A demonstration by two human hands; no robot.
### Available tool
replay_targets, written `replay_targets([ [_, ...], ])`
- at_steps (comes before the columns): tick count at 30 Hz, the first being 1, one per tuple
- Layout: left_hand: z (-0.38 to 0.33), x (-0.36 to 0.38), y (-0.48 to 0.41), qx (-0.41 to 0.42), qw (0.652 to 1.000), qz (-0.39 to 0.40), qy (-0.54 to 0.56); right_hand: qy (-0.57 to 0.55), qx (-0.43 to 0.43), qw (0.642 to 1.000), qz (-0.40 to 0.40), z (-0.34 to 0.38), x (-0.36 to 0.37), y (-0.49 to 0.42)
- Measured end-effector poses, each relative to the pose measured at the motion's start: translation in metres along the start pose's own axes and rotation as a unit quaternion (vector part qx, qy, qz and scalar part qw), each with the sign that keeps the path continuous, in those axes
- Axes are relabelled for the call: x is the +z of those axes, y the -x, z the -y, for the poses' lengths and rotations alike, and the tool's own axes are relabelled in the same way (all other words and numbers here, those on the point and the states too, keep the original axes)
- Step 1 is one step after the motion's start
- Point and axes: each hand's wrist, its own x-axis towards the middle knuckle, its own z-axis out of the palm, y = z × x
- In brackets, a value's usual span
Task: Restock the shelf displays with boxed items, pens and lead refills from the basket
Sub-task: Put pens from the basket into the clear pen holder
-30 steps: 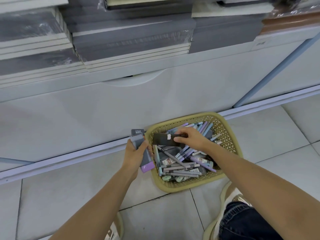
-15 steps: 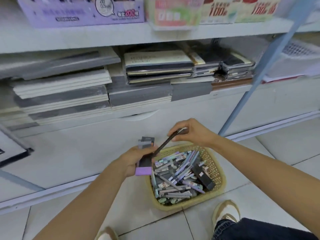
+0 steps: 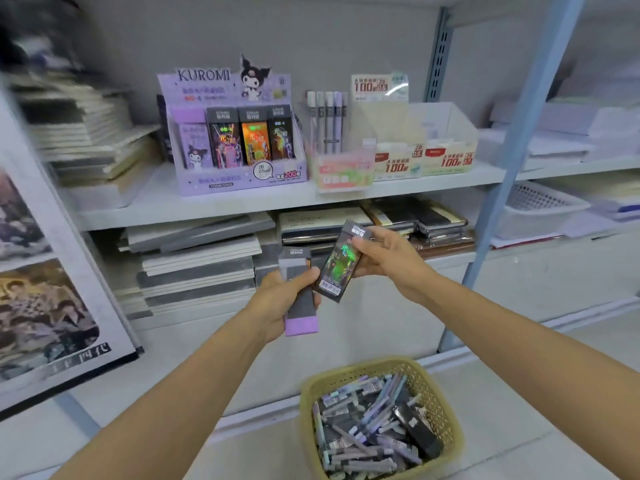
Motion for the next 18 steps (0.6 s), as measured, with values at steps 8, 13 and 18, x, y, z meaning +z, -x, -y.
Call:
replay_targets([
  [8,-0.103,-0.002,0.015,0.113,0.993,0.033,0.018,-0.017,-0.142,0.989,-0.046,0.117,-0.001,-0.042],
  [13,-0.143,-0.028,0.006,0.22,0.975,-0.04,-0.009,0.076,-0.225,0.968,-0.076,0.169,0.016,-0.078],
  [18,-0.164,-0.051,-0.015,0.249,0.966,-0.062,-0.029,0.203,-0.245,0.944,-0.085,0.198,0.03,-0.125],
])
